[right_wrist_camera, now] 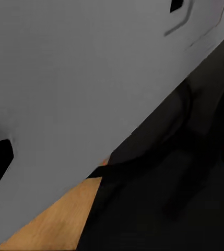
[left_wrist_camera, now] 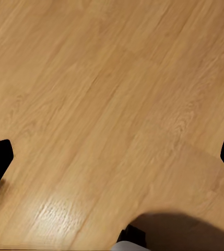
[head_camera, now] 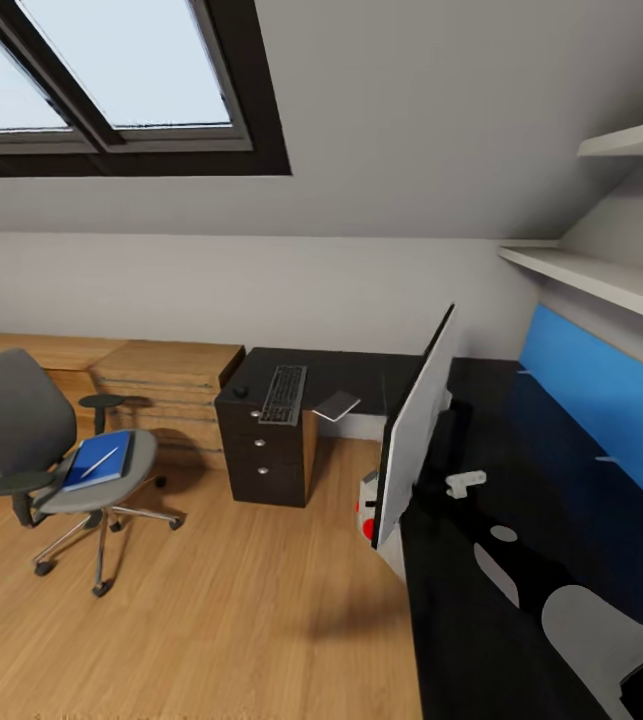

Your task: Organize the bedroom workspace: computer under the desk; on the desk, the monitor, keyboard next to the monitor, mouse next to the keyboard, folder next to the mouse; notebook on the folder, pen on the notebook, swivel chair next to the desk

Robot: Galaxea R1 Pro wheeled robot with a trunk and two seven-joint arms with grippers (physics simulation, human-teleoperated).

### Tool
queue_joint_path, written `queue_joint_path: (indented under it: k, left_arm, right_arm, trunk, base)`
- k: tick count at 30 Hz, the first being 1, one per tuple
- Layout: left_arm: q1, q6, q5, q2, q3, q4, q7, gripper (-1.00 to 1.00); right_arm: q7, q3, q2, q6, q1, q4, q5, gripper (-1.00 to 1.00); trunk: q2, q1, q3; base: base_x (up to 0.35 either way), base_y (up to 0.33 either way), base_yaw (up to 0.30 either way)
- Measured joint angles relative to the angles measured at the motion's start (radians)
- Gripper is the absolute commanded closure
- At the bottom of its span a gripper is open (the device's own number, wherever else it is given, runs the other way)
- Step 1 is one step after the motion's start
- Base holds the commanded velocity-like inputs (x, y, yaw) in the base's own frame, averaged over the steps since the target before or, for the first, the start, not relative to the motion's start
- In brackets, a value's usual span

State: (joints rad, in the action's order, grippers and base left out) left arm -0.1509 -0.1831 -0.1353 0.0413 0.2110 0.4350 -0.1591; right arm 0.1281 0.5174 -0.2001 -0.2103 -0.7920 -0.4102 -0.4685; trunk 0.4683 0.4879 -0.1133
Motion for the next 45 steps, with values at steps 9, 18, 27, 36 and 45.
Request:
queue_joint_path:
  k: [9,18,27,36,45]
  left_arm:
    - [0.0,0.0,0.0,0.0,0.0,0.0,0.0,-1.0]
    - [0.0,0.0,0.0,0.0,0.0,0.0,0.0,-1.0]
    - [0.0,0.0,0.0,-0.001,0.0,0.0,0.0,-1.0]
    - [0.0,0.0,0.0,-0.002,-0.001,0.0,0.0,-1.0]
    - [0.0,0.0,0.0,-0.002,0.0,0.0,0.0,-1.0]
  right_arm:
    - [-0.001,0.0,0.0,0.001,0.0,0.0,0.0,-1.0]
    - [0.0,0.0,0.0,0.0,0.0,0.0,0.0,-1.0]
    - [-0.004,0.0,0.001,0.001,0.0,0.0,0.0,-1.0]
    - [-0.004,-0.001,0.001,0.001,0.0,0.001,0.0,-1.0]
    - [-0.004,-0.002,0.013,0.001,0.0,0.002,0.0,-1.0]
  trunk:
    - [0.0,0.0,0.0]
    - [0.0,0.0,0.0]
    - [0.0,0.0,0.0]
    - [0.0,0.0,0.0]
    - [0.0,0.0,0.0]
  base:
    - [0.0,0.0,0.247]
    - [0.0,0.0,0.089]
    - [0.0,0.0,0.002]
    - [0.0,0.0,0.025]
    - [0.0,0.0,0.189]
